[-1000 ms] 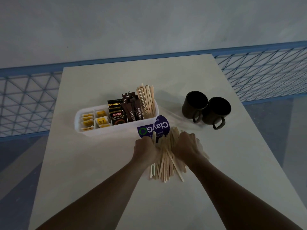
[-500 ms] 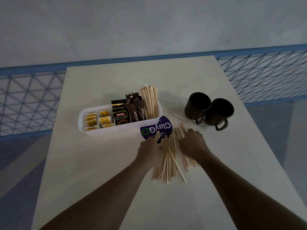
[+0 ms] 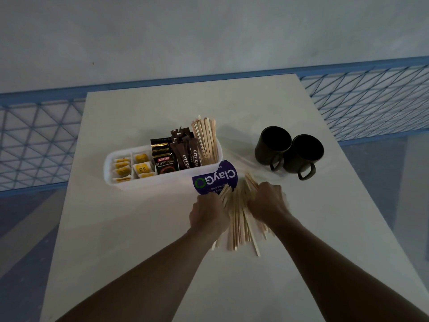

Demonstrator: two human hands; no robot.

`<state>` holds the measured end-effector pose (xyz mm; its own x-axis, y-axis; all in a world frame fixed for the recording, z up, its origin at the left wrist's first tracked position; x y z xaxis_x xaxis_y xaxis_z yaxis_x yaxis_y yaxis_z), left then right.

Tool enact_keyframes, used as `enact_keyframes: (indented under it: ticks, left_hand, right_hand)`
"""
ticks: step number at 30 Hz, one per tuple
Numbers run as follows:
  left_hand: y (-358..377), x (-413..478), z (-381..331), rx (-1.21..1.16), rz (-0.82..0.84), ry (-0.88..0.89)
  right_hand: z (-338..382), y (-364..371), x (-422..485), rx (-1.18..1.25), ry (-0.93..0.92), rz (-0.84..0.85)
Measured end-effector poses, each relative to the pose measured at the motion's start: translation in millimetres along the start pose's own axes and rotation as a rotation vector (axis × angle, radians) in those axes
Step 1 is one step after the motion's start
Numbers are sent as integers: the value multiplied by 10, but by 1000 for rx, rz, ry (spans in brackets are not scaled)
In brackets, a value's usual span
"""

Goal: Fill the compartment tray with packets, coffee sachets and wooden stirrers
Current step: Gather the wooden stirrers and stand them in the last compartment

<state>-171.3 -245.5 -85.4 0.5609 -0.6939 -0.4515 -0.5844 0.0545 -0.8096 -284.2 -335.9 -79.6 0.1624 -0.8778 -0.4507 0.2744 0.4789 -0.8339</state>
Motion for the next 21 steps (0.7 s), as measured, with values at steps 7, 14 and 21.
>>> enact_keyframes:
  ticks: [7,14,21]
  left_hand:
    - [-55,64,53,-91,26,-14]
    - [-196,167,73,-176,73,-43]
    - [-423,203,-50,-304,253,-64]
  right_hand:
    - [-14,-19,33,33,0,40]
    - [12,-111,43,44,-42,47]
    - [132,-232,61,-7,-97,123]
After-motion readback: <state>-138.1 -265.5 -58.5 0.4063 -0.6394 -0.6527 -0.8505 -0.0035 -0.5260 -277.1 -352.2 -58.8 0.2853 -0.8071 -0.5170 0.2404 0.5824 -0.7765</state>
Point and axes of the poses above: each hand's wrist, its own x-axis towards the middle knuckle, its own y-axis out of the palm, z = x × y, the point moved 2 cm from there along x, towards the middle knuckle, and after that the axes turned 2 degrees about y, right-handed, at the moved point
